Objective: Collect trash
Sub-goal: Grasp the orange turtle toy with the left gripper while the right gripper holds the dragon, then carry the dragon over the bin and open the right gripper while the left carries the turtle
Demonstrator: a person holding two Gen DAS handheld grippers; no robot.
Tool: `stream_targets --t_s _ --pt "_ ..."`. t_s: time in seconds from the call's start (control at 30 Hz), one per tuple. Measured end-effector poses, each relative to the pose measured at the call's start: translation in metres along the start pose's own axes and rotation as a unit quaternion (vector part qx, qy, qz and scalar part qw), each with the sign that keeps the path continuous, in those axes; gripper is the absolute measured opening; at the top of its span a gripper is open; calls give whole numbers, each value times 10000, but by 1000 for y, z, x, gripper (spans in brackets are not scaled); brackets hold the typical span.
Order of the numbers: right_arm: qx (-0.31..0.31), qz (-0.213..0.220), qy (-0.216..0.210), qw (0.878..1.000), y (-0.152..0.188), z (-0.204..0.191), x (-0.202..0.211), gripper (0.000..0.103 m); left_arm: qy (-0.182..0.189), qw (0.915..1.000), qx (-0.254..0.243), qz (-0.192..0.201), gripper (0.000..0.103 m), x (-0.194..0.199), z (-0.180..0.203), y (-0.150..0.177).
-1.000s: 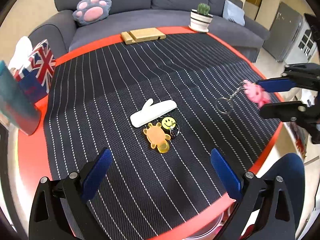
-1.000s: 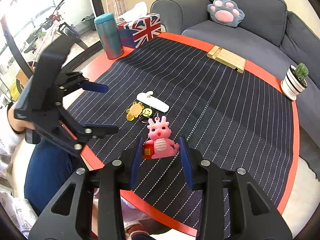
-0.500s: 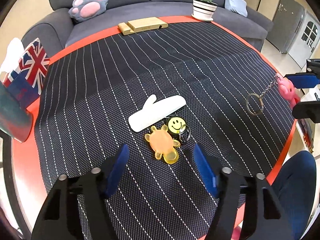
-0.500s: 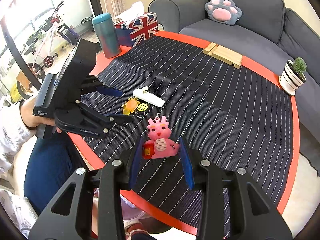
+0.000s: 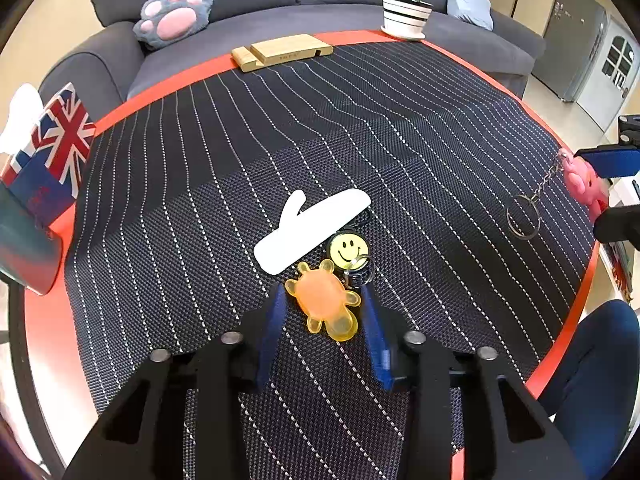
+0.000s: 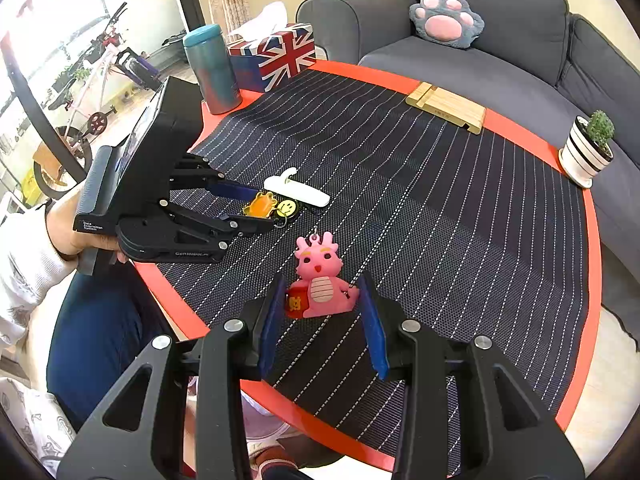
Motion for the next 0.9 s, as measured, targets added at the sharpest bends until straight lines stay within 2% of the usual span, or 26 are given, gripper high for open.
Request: stream_targets --t_s 0.43,0.9 --pt "1 43 8 10000 2 -4 -5 37 -1 9999 -104 133 35 18 4 9" --pt "180 283 -112 9994 15 -29 18 37 182 9979 -281 559 35 80 22 29"
Point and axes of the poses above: each gripper's, at about its wrist camera, not at the fingertips, and x roughly against the way its jaws point, z to its right, y to its underside, the point moved 10 cm from there along -x, roughly the way its jaws point, and after that the axes turned 8 degrees about -x, right-handed, at the moved point
